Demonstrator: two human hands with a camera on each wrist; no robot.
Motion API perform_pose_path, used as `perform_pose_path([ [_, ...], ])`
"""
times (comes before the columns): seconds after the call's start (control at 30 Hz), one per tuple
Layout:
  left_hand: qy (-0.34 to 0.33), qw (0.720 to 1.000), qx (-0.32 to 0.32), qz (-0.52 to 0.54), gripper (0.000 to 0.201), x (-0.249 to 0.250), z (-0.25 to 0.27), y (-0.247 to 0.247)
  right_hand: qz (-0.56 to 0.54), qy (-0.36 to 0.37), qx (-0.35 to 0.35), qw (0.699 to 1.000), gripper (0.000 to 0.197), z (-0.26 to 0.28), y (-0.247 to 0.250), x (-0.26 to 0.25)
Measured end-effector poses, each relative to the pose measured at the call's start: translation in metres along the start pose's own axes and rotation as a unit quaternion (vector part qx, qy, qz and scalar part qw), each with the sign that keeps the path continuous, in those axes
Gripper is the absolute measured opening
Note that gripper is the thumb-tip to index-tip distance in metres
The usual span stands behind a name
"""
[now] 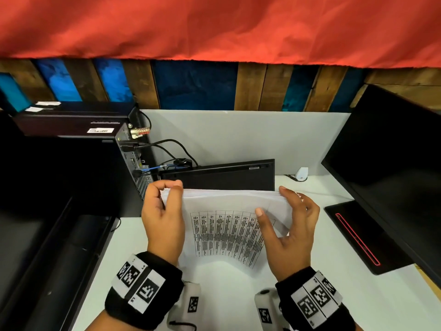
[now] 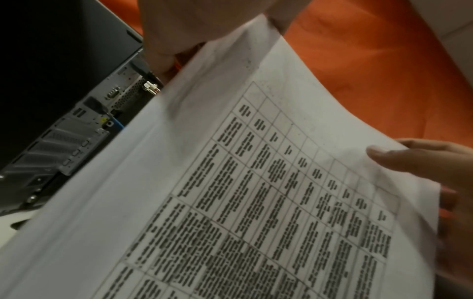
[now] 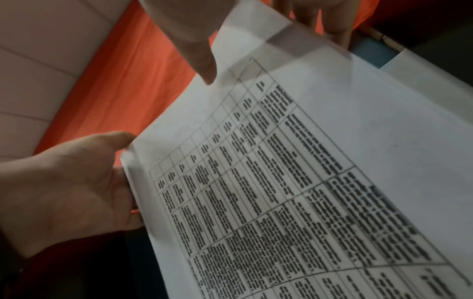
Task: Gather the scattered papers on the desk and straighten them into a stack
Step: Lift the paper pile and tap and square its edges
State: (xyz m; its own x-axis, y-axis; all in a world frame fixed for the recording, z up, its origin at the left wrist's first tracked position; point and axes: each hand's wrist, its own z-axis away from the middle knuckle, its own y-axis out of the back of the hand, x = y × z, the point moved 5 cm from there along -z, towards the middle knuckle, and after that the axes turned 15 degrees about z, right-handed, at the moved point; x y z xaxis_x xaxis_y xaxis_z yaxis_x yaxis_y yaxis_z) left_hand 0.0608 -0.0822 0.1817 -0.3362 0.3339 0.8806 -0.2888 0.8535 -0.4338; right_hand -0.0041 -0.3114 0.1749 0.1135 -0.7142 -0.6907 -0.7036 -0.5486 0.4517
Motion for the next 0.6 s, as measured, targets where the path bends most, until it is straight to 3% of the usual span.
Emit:
perform_pose_path([
  [0.17, -0.014, 0.998, -0.055, 0.01, 0.024, 0.005, 0.01, -0.01, -0.021, 0.018, -0.03, 0.999, 0.049, 0.004, -0.005, -0.006],
  [0.33, 0.013, 0.999, -0.011, 0.04, 0.012, -0.006, 0.0, 0.003, -0.012, -0.014, -0.004, 1.0, 0.046, 0.002, -0.001, -0.003],
  [0.43, -0.016, 0.998, -0.058, 0.013, 0.021, 0.0, 0.009, -0.007, -0.003, 0.011, -0.007, 1.0, 0.049, 0.005, -0.004, -0.01],
  [0.5, -0.015, 0.999, -0.038, 0.015, 0.022, 0.0, 0.009, -0.005, -0.009, -0.005, -0.008, 1.0, 0.047, 0.005, -0.006, -0.008],
  [0.6, 0.013, 0.999, 0.002, 0.047, 0.006, -0.005, -0.001, 0.006, -0.016, -0.026, 0.008, 1.0, 0.046, 0.0, -0.002, -0.004],
])
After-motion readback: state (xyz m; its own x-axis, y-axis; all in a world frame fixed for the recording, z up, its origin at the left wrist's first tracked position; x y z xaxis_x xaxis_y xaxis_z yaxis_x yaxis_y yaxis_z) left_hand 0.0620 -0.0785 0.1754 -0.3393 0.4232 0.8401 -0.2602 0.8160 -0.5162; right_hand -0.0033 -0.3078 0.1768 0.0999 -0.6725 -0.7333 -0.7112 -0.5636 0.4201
